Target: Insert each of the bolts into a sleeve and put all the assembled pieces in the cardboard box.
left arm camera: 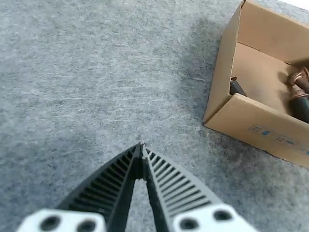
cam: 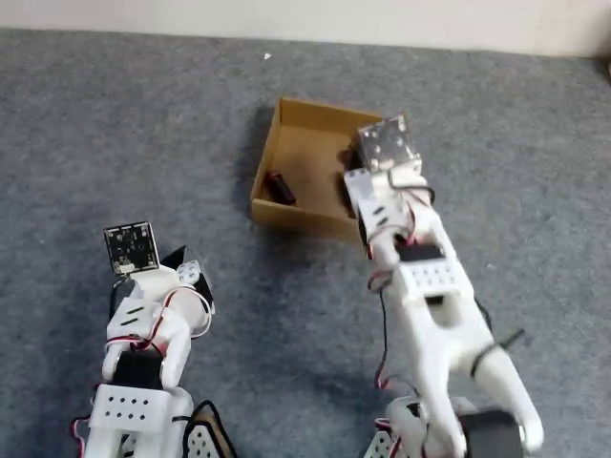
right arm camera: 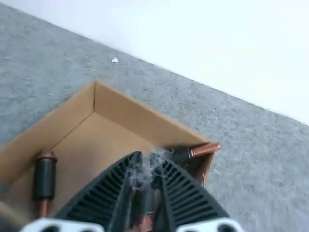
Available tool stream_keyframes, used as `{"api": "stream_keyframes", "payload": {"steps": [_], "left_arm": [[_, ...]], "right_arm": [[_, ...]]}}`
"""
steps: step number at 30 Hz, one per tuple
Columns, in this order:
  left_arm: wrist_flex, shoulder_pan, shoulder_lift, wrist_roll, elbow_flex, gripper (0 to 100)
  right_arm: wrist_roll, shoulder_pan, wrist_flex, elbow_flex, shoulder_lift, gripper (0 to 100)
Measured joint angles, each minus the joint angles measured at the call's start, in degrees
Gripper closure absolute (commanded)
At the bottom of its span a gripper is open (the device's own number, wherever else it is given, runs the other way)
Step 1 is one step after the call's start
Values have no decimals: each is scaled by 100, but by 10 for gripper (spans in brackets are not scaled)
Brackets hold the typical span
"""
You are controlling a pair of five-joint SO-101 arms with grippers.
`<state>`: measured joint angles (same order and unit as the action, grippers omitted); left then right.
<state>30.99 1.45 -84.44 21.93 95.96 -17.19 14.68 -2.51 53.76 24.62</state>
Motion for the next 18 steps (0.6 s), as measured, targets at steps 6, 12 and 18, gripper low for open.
{"api": "stream_keyframes", "payload": {"steps": [6,12,18], "left_arm": [[0,0,0,0,0,994],[0,0,0,0,0,994],[0,0,0,0,0,995]], "right_arm": [[0,0,0,1697,1899,994],[0,0,0,3270,4000,994],[0,0,0,4193,5960,994]]}}
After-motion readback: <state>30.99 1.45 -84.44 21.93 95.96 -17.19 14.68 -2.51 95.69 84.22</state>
